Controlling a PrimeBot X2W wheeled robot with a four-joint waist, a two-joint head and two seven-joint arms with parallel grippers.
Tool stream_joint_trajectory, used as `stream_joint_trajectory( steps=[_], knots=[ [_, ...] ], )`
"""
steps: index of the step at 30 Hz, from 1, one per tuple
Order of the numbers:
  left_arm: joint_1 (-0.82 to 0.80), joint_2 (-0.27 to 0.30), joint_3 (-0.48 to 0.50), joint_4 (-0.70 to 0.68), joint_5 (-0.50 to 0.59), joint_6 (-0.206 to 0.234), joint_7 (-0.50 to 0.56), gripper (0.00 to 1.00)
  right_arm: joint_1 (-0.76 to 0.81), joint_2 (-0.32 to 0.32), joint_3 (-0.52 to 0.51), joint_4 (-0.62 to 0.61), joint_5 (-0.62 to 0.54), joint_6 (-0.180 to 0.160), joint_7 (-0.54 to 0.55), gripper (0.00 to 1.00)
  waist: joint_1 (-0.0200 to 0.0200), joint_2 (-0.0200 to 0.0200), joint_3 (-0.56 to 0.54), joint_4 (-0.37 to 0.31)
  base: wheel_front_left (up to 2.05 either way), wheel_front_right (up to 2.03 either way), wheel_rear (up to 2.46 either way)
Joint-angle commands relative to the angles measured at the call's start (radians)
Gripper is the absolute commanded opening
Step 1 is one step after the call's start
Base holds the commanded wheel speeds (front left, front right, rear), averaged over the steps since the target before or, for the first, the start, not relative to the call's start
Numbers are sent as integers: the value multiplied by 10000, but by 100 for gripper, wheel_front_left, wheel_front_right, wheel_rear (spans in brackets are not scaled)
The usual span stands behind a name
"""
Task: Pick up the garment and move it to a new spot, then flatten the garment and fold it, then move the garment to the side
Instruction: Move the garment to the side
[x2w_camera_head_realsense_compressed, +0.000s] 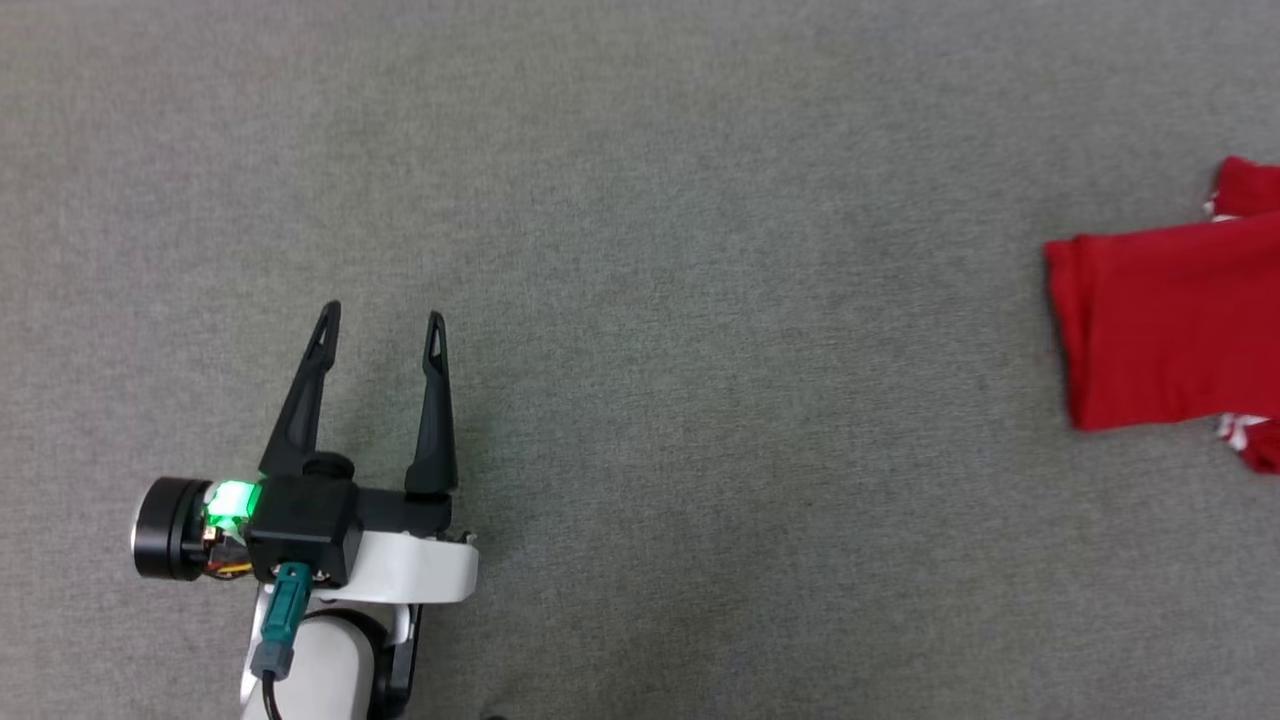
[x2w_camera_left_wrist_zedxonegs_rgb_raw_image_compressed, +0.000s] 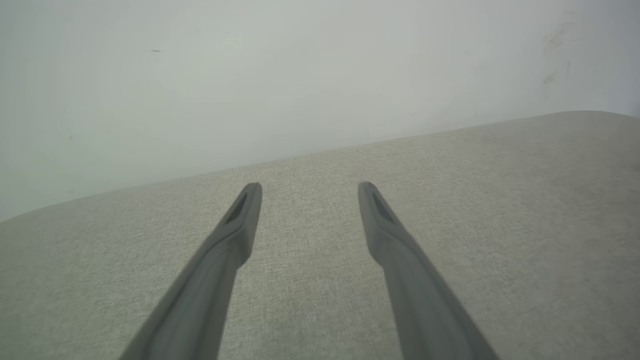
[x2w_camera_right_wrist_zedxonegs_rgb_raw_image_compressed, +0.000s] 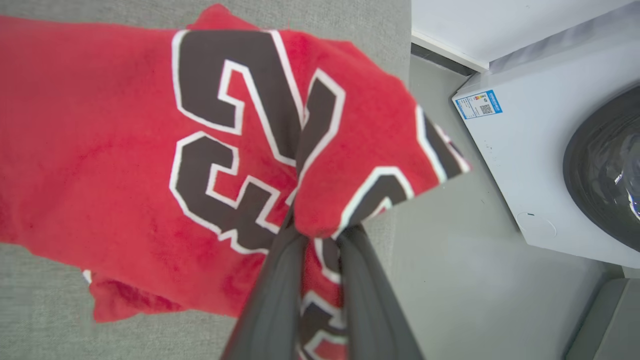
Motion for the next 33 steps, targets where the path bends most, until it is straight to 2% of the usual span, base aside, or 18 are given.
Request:
stream_joint_trajectory(
  steps=[1,10,16,17,18,27,33],
  knots=[
    [-164,45,4,-63,40,-33,-20,100,-225,-76,-129,144,-45,-17,-13,0,-1,0,365,165,0,0,0],
    [-581,126,-144,-215,74,35,-20,100,-1006,84,-1236,1750,-668,-18,-9,0,-1,0,983,381,0,0,0],
    [-586,152,-175,-238,40,152,-20,100,-1203,397,-1805,2347,-1261,-18,21,0,-1,0,1023,446,0,0,0],
    [-566,161,-180,-231,29,163,-20,100,-1207,511,-1892,2400,-1281,-17,33,60,-1,0,1004,447,0,0,0],
    [-531,173,-175,-228,18,189,-20,100,-1225,599,-1982,2411,-1378,-17,-16,100,-1,0,979,434,0,0,0],
    [-221,88,-289,-24,-82,306,-20,100,-839,1097,-2557,2162,-2490,-17,-711,100,-1,0,160,444,0,0,0],
    [329,56,-293,170,-170,365,-20,100,-421,1592,-3158,1325,-3299,-17,-2225,100,-1,0,-825,487,0,0,0]
  ],
)
